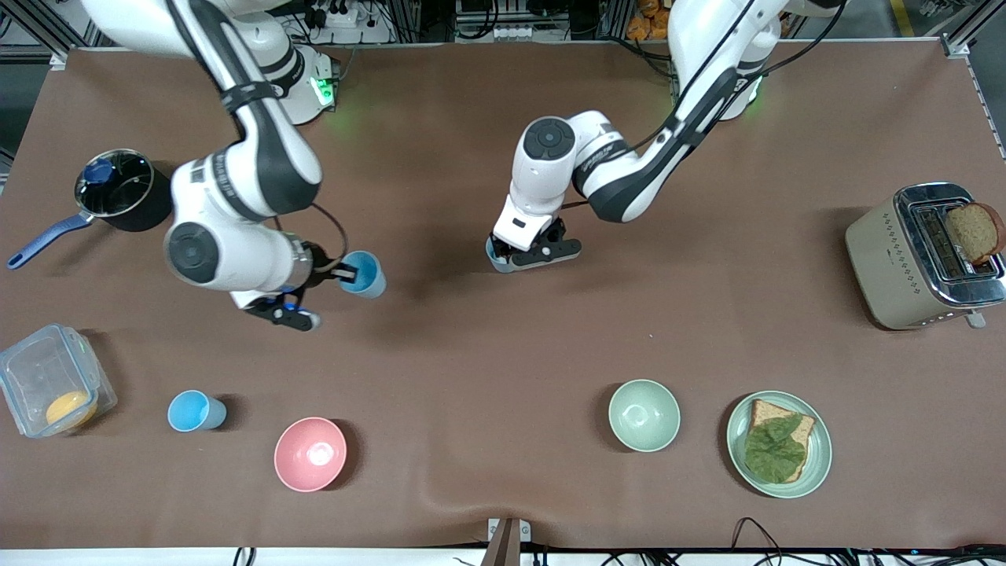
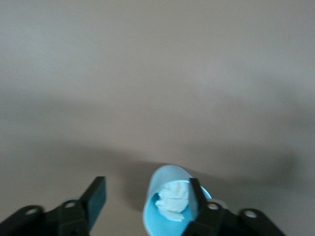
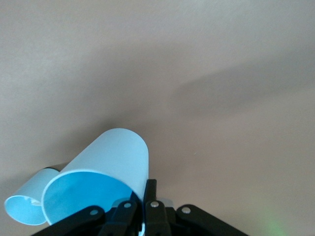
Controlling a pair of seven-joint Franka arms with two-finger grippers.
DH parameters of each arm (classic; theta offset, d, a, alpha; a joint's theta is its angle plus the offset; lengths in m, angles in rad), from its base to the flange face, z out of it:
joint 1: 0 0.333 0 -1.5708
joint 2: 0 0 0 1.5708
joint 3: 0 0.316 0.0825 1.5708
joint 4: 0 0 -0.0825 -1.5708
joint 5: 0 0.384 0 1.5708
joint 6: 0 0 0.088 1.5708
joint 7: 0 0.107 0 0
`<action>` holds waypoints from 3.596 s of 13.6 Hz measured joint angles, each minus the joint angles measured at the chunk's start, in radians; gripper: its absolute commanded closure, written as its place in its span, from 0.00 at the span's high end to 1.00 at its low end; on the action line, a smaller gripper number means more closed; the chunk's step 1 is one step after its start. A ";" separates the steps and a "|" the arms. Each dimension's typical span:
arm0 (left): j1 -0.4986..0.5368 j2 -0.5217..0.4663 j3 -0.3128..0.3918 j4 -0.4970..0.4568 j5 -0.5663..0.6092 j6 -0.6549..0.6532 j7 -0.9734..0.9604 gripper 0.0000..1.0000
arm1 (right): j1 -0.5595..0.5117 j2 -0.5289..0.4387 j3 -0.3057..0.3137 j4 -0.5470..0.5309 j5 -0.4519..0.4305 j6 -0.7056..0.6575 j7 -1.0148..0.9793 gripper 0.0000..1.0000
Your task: Stack blue cups with both arms
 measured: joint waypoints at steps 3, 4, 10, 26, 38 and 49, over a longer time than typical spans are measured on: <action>0.031 -0.080 0.013 0.117 0.024 -0.198 0.000 1.00 | 0.102 0.000 0.001 0.000 0.001 0.051 0.172 0.00; 0.064 -0.103 0.018 0.136 0.043 -0.215 0.008 1.00 | 0.141 0.001 0.001 0.000 0.001 0.067 0.221 0.00; 0.327 -0.206 0.020 0.153 0.052 -0.234 0.291 1.00 | 0.325 0.027 0.002 0.034 0.014 0.139 0.478 0.00; 0.631 -0.366 0.019 0.255 -0.120 -0.520 0.857 1.00 | 0.418 0.153 0.001 0.088 0.017 0.221 0.587 0.34; 0.553 -0.413 0.237 0.274 -0.269 -0.577 1.113 1.00 | 0.213 0.051 -0.046 0.127 -0.060 -0.122 0.228 1.00; 0.317 -0.432 0.488 0.218 -0.295 -0.577 1.160 1.00 | -0.229 -0.169 -0.049 0.067 -0.181 -0.223 -0.547 1.00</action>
